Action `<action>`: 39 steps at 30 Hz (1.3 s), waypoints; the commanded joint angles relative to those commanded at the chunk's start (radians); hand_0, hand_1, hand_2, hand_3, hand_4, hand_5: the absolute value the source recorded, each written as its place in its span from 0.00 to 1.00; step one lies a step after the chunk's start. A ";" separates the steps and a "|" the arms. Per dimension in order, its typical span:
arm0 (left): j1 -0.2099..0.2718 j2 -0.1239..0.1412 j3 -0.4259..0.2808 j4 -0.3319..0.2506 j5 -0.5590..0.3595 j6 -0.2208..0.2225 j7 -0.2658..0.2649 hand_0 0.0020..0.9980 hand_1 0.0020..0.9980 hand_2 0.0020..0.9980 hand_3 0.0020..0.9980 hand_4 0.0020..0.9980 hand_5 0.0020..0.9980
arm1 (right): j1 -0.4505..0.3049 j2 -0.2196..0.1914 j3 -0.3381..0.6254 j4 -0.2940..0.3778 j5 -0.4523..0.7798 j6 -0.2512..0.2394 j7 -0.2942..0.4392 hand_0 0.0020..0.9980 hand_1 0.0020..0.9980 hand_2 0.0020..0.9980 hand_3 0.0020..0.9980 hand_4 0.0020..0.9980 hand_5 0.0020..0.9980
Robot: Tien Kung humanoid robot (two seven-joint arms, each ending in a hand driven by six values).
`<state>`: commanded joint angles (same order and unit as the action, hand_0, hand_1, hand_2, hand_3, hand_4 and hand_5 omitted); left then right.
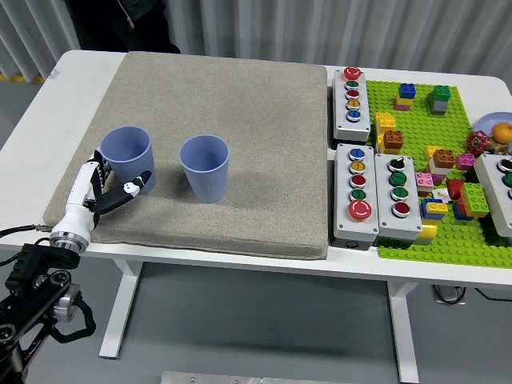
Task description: Pick cup pour cup place
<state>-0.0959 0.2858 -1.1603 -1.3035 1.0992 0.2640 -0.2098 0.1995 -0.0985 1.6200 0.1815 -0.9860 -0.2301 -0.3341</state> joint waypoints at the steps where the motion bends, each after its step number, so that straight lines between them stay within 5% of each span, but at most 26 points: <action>1: -0.002 -0.001 0.001 0.002 0.000 0.000 0.000 0.99 0.97 1.00 1.00 0.84 0.20 | 0.000 0.000 0.000 0.000 0.000 0.000 0.000 0.70 0.63 0.57 0.57 0.00 0.10; 23: -0.048 -0.014 0.034 0.043 -0.023 0.025 0.000 0.98 0.96 1.00 1.00 0.84 0.22 | -0.001 -0.001 0.002 0.000 -0.009 0.003 -0.001 0.70 0.63 0.57 0.57 0.00 0.10; 24: -0.048 -0.014 0.035 0.043 -0.024 0.029 -0.001 0.89 0.88 1.00 1.00 0.84 0.22 | -0.002 -0.001 0.002 0.000 -0.009 0.003 -0.002 0.70 0.63 0.57 0.57 0.00 0.10; 29: -0.050 -0.016 0.043 0.042 -0.027 0.067 -0.005 0.89 0.88 1.00 1.00 0.84 0.22 | -0.001 -0.001 0.004 0.000 -0.011 0.004 -0.002 0.70 0.63 0.57 0.57 0.00 0.10; 30: -0.051 -0.017 0.045 0.041 -0.026 0.075 -0.007 0.76 0.73 0.88 0.90 0.83 0.21 | 0.000 -0.001 0.004 0.000 -0.011 0.004 -0.002 0.70 0.63 0.57 0.57 0.00 0.10; 39: -0.054 -0.024 0.079 0.026 -0.028 0.129 -0.018 0.72 0.67 0.82 0.83 0.82 0.21 | 0.003 -0.003 0.005 0.000 -0.012 0.005 -0.001 0.70 0.63 0.57 0.57 0.00 0.10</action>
<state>-0.1502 0.2616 -1.0816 -1.2772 1.0711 0.3930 -0.2274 0.2029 -0.1010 1.6255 0.1810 -0.9976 -0.2251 -0.3351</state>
